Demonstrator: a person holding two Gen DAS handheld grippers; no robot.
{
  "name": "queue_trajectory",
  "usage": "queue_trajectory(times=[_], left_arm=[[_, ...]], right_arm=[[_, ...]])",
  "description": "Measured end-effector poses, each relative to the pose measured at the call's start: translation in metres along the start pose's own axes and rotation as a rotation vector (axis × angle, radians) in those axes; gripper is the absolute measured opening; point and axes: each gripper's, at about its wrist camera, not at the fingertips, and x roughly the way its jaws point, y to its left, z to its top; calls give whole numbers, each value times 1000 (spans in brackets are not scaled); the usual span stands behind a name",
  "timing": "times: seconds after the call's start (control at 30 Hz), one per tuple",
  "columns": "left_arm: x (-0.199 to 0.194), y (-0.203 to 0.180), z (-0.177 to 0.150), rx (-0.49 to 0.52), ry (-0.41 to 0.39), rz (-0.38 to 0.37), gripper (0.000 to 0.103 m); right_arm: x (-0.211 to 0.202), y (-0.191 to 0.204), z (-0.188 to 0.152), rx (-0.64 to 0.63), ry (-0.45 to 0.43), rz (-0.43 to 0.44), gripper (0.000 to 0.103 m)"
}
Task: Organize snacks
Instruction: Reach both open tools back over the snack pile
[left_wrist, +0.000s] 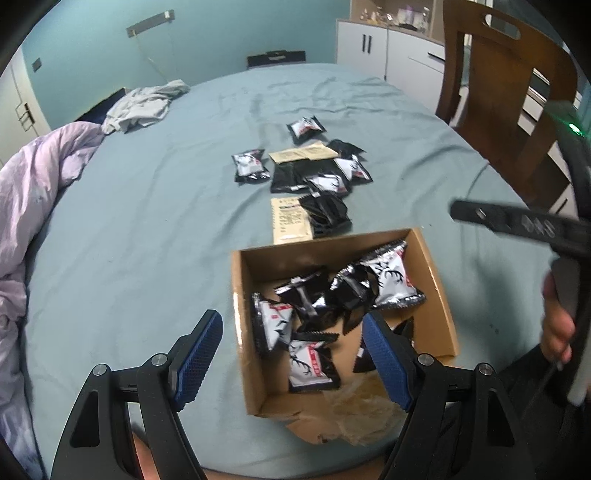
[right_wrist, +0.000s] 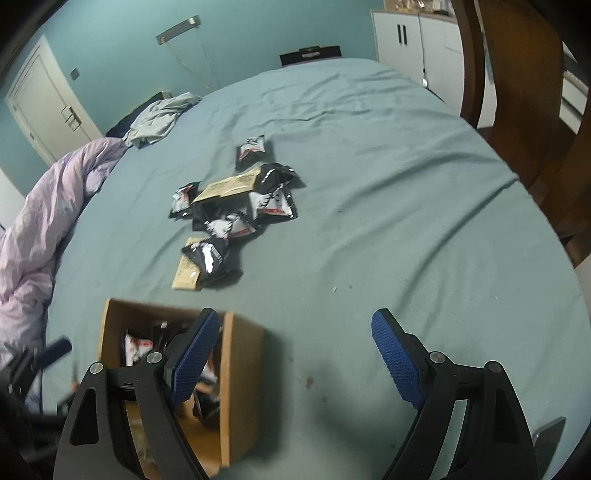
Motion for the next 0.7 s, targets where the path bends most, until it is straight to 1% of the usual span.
queue_trajectory(times=[0.1,0.23,0.37,0.5,0.63,0.7], left_arm=[[2,-3,1,1,13,-18,81],[5,-5,1,6,25,-11,81],[10,-6,0,7,45,-22,81],[12,-4,1,-1,48,-23,81],[12,-2,2,-15,35,-20,81],[13,0,2,-21,36,-18,81]], right_arm=[[16,-10,13,50,17,10,84],[36,-15,28,94,43,45,84],[50,-13,43,88,46,36,84],[60,-8,55,81,36,26,84],[71,-8,65,92,32,44,84],[77,-6,69,94,40,66,84]])
